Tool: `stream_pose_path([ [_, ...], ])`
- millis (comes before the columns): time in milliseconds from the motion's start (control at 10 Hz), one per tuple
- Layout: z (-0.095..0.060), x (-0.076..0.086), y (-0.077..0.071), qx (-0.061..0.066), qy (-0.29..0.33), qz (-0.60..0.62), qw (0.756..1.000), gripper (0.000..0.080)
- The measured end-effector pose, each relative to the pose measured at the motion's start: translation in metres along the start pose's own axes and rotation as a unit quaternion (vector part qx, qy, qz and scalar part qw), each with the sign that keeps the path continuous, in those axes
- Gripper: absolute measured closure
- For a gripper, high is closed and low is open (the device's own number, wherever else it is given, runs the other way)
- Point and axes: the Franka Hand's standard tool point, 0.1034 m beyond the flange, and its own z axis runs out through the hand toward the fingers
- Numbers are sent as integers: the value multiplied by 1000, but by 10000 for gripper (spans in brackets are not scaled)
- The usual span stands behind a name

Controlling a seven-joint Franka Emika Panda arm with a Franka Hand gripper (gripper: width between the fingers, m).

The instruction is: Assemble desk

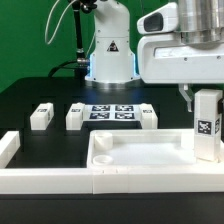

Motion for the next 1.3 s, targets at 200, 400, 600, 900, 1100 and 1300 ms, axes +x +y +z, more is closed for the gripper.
stream_pose_path([
  [200,-1,3,0,14,-17,91,996,506],
  [400,0,1,0,13,-17,73,997,506],
  [600,0,0,0,11,-14,-86,996,265],
  [900,2,-4,0,12,-14,-210,978,154],
  [1100,1,-2,0,10,-9,-317,948,151],
  [1300,-6,6,-4,-16,12,-522,853,151],
])
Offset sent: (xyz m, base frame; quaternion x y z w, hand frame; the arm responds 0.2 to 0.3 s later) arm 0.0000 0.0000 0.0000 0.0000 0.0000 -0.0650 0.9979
